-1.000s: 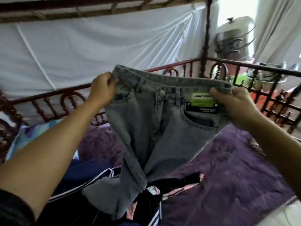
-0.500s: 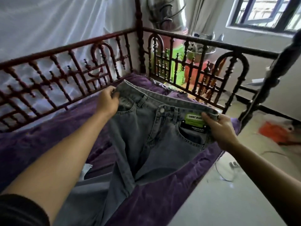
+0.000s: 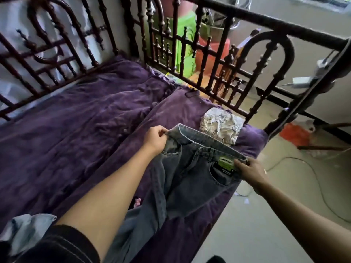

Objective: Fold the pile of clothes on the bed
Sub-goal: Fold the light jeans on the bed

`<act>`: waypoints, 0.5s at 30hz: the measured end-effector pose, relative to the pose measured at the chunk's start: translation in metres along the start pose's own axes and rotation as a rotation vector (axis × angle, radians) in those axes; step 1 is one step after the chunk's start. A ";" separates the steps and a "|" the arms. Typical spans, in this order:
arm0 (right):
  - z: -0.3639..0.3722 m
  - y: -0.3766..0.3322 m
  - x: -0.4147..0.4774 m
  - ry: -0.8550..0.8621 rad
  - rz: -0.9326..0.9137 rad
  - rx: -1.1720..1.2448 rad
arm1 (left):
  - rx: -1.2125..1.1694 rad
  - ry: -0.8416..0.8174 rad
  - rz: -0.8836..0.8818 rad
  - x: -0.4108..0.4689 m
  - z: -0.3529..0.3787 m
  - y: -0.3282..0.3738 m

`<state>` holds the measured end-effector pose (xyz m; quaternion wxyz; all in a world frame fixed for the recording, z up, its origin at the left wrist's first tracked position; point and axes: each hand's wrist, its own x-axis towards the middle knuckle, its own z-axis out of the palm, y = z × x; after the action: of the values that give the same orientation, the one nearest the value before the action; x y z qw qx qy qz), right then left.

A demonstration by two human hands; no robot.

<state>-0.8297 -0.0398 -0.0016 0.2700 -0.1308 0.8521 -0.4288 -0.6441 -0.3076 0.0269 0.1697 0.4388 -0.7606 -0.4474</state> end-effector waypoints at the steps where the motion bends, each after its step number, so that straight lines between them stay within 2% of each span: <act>1: 0.004 0.007 0.013 0.004 0.026 -0.033 | 0.018 -0.016 -0.018 0.007 0.011 -0.003; 6: 0.028 0.044 0.085 0.031 0.115 -0.179 | 0.087 -0.022 -0.098 0.045 0.064 -0.019; 10: 0.040 0.081 0.144 -0.014 0.220 -0.244 | 0.109 -0.026 -0.181 0.086 0.111 -0.041; 15: 0.050 0.114 0.197 -0.147 0.205 -0.592 | 0.044 0.024 -0.346 0.112 0.156 -0.075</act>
<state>-0.9613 -0.0940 -0.1864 0.3231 -0.1477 0.9268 -0.1220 -0.7691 -0.3328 -0.1351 0.0897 0.5723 -0.6811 -0.4479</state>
